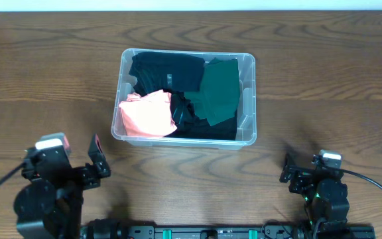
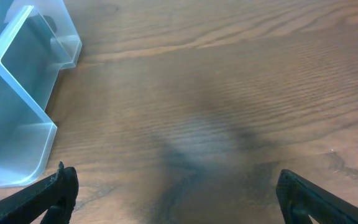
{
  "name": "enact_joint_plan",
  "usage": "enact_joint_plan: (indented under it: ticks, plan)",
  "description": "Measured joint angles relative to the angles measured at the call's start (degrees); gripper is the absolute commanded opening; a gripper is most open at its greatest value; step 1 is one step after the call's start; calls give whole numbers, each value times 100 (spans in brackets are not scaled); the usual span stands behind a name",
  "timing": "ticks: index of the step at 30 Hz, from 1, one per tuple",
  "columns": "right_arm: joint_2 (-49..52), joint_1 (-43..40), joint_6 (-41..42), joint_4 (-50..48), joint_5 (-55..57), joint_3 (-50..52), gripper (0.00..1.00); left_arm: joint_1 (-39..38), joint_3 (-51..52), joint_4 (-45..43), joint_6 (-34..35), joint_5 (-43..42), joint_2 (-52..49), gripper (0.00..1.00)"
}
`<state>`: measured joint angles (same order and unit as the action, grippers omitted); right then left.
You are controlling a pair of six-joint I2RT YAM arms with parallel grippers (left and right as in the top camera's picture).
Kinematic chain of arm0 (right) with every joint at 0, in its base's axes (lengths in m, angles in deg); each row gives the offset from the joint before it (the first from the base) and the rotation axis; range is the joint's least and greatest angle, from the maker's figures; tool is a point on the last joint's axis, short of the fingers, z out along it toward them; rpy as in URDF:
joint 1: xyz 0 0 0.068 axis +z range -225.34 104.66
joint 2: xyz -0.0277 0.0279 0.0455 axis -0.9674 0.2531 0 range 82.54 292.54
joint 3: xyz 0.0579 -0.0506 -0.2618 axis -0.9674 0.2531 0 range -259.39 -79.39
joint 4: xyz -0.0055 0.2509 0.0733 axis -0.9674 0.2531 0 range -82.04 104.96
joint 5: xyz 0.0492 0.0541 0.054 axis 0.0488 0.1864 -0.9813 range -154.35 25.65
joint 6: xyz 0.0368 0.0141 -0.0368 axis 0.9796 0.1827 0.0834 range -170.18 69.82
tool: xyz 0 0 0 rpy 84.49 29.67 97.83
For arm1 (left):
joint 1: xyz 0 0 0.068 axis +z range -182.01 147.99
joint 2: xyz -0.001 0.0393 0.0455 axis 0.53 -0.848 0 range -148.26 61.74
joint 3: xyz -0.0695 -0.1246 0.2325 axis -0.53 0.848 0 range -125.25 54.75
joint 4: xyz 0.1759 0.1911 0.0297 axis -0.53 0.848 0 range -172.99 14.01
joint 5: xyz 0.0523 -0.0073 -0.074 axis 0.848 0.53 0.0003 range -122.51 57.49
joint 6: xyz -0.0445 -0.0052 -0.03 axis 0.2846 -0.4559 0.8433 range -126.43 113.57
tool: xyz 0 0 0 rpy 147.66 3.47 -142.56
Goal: Pack container
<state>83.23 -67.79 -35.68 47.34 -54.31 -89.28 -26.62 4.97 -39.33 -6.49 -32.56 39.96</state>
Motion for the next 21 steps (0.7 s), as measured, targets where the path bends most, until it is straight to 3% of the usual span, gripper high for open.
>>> enact_joint_plan:
  ticks: [9,21]
  plan:
    - [0,0,0,0,-4,2,99,-4,1502,-754,28,-367,894,98]
    - [0,0,0,0,-9,2,99,-4,2328,-863,153,-455,1366,98]
